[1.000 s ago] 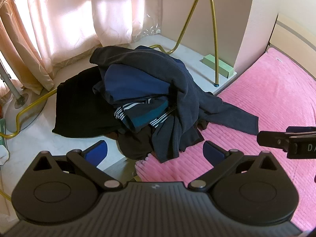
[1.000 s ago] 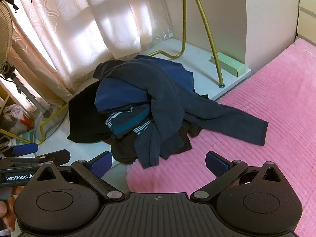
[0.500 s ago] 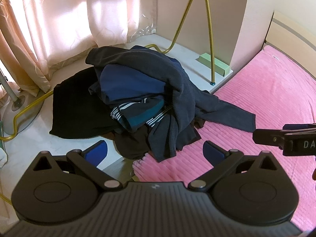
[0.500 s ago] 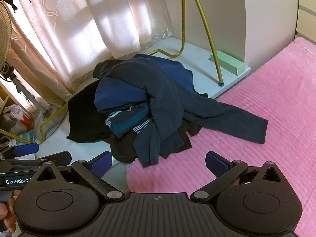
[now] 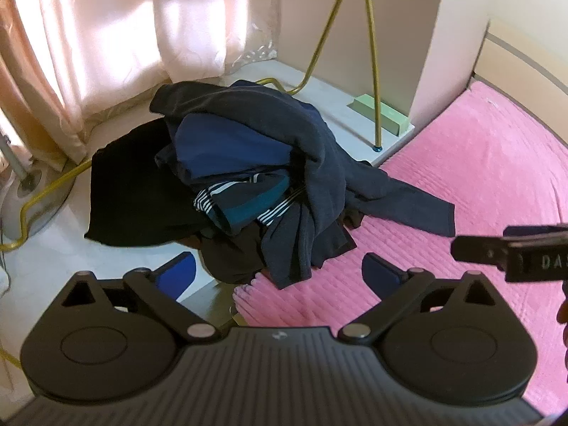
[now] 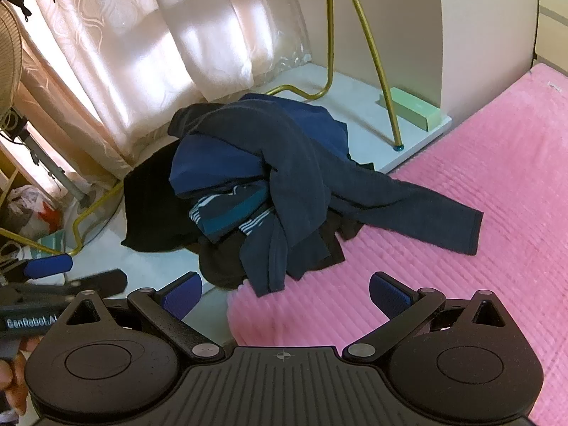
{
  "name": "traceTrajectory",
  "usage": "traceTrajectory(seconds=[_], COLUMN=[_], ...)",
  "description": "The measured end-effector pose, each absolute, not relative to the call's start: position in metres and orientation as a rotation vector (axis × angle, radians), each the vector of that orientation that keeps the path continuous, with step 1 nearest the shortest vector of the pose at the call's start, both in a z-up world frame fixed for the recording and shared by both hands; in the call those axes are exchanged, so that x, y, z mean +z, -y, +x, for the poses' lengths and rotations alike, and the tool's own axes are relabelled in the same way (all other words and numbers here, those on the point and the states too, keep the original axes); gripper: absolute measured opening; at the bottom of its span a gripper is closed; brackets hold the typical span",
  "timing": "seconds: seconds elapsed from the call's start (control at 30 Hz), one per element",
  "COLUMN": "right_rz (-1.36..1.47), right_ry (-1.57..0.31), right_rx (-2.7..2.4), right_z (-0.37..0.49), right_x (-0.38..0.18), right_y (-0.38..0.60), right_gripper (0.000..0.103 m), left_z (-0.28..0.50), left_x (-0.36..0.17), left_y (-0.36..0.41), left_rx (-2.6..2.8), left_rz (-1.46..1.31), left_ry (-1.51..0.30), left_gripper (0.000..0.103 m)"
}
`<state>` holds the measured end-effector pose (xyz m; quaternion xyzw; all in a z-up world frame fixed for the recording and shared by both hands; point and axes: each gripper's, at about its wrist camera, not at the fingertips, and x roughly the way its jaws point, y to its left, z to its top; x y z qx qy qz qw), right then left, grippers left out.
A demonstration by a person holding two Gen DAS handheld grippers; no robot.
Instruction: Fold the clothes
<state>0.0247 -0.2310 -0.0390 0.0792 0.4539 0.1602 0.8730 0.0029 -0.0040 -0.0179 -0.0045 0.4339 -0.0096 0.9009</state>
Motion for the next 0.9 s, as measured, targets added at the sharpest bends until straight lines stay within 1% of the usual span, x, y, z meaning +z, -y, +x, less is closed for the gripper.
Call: traceTrajectory(seconds=[0.13, 0.27, 0.4, 0.53, 0.8, 0.9], right_rz=[0.113, 0.092, 0.093, 0.041, -0.044, -0.088], right_ry=[-0.946, -0.915, -0.879, -0.821, -0.817, -0.823], right_rx=[0.354, 0.376, 0.435, 0.487, 0.514, 0.525], right_z=[0.026, 0.036, 0.059, 0.098, 0.2, 0.239], right_x=[-0.043, -0.041, -0.04, -0.047, -0.107, -0.135], right_y=[0.242, 0.26, 0.261, 0.239, 0.175, 0.151], right_gripper=[0.103, 0.103, 0.103, 0.103, 0.103, 0.103], left_z=[0.001, 0.0, 0.007, 0.027, 0.12, 0.154], left_x=[-0.023, -0.021, -0.016, -0.021, -0.065, -0.08], left_y=[0.008, 0.009, -0.002, -0.014, -0.034, -0.034], left_rx=[0.028, 0.096, 0.129, 0.124, -0.014, -0.075], left_rz=[0.004, 0.0, -0.031, 0.019, 0.118, 0.205], left_ry=[-0.888, -0.84, -0.813, -0.817, -0.948, -0.958], left_gripper=[0.098, 0.1, 0.101, 0.101, 0.101, 0.101])
